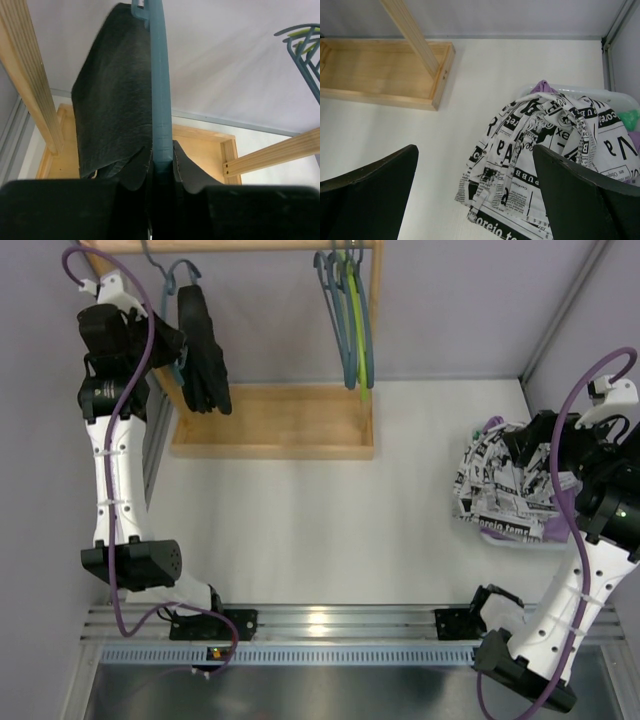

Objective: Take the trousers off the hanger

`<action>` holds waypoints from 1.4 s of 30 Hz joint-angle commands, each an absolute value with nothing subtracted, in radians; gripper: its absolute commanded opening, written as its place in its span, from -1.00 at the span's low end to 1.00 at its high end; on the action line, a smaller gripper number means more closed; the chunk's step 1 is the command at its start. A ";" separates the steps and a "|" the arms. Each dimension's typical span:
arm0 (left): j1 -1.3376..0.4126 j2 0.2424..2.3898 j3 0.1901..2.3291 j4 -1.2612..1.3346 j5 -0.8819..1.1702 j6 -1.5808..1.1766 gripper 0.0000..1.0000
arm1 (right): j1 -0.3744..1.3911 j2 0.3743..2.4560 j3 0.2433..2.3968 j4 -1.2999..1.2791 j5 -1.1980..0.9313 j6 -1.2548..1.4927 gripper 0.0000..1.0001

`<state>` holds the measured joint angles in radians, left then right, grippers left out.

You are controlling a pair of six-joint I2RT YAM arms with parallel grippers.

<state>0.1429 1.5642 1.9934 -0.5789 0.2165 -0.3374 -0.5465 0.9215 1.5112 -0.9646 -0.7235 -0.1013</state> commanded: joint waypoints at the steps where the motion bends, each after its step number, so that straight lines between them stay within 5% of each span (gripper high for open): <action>1: 0.140 1.560 2.074 -0.555 0.227 -0.379 -0.85 | -0.560 0.900 1.503 -0.922 -0.733 -0.110 0.99; 4: 0.138 1.568 2.115 -0.551 0.261 -0.414 -1.00 | -0.558 0.894 1.499 -0.923 -0.733 -0.113 0.99; 42: 0.138 1.350 2.022 -0.232 0.318 -0.445 -1.00 | -0.560 0.876 1.462 -0.896 -0.744 -0.121 0.99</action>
<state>0.1364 1.4712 2.0251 -0.5144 0.2916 -0.4412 -0.5465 0.8867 1.4620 -0.9520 -0.7242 -0.1051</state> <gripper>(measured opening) 0.198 0.993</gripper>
